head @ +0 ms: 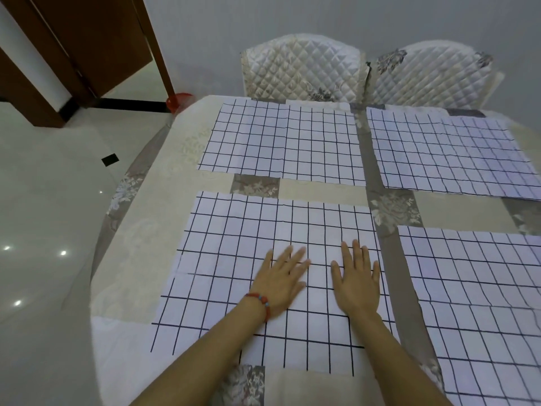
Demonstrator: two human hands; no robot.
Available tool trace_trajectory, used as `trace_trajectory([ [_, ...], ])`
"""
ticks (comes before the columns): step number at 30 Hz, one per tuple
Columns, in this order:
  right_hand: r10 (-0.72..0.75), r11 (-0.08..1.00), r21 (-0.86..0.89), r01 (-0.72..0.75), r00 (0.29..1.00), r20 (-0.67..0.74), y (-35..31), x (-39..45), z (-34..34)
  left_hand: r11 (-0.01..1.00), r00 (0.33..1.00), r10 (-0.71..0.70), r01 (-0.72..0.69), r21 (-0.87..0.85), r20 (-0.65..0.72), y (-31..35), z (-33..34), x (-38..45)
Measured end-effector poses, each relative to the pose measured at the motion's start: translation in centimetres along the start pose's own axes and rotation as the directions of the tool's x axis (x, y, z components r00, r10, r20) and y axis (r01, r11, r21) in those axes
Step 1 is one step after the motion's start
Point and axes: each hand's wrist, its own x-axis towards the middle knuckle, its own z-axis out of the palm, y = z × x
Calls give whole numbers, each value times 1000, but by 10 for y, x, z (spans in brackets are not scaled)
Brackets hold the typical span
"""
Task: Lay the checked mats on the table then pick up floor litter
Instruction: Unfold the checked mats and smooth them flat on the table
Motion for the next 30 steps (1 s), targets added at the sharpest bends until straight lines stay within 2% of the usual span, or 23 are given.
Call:
trace_trajectory([
  [1,-2,1000,3,2,1000,-3,0,0,0,998,994,-48,52,-40,97,-11,-3,6],
  [2,-4,1000,9,4,1000,-6,1,0,0,986,981,-153,160,-53,121,-28,-4,10],
  [3,-5,1000,11,5,1000,-7,1,0,1,962,959,-268,272,-39,89,-48,-5,13],
  [4,-6,1000,7,6,1000,-4,0,0,1,917,917,-393,396,-43,64,-67,-8,14],
  [6,-9,1000,-3,9,1000,-5,0,0,1,777,786,-615,618,-123,65,-96,-13,14],
  [7,-10,1000,-4,10,1000,-12,1,0,2,707,723,-687,689,-163,76,-103,-15,15],
  [8,-11,1000,-2,11,1000,-18,1,0,2,670,688,-722,721,-175,69,-101,-18,18],
  [9,-11,1000,-1,11,1000,-23,2,0,3,694,705,-708,703,-154,24,-93,-19,25],
  [10,-13,1000,-1,13,1000,-27,2,0,4,766,770,-638,631,-119,-24,-80,-19,32],
  [12,-13,1000,-2,13,999,-32,3,0,4,923,924,-379,373,-97,-46,-51,-15,47],
  [13,-12,1000,-4,12,999,-32,3,1,4,964,969,-247,244,-100,-14,-37,-14,53],
  [15,-14,1000,-11,14,999,-31,3,2,4,992,992,-101,105,-64,74,-31,-13,57],
  [17,-16,1000,-5,16,999,-37,3,2,4,987,985,-160,161,-11,63,-52,-10,55],
  [19,-13,1000,-4,13,999,-44,4,2,5,932,933,-359,360,-45,35,-84,-9,39],
  [22,-6,1000,-4,6,999,-50,3,2,5,743,757,-651,649,-163,48,-113,-13,2],
  [23,-6,1000,-4,6,999,-50,3,2,5,681,700,-713,707,-193,48,-110,-14,-7],
  [24,-7,1000,-3,7,999,-50,3,2,5,656,676,-737,725,-209,33,-101,-13,-14],
  [25,-8,1000,-2,8,999,-50,3,2,4,688,705,-709,693,-213,2,-85,-13,-20],
  [28,-7,1000,-7,6,999,-39,3,0,3,902,910,-414,406,-150,-26,-26,2,-42],
  [30,-3,1000,-19,3,1000,-23,2,0,3,946,946,-323,322,-47,-21,-10,19,-62],
])
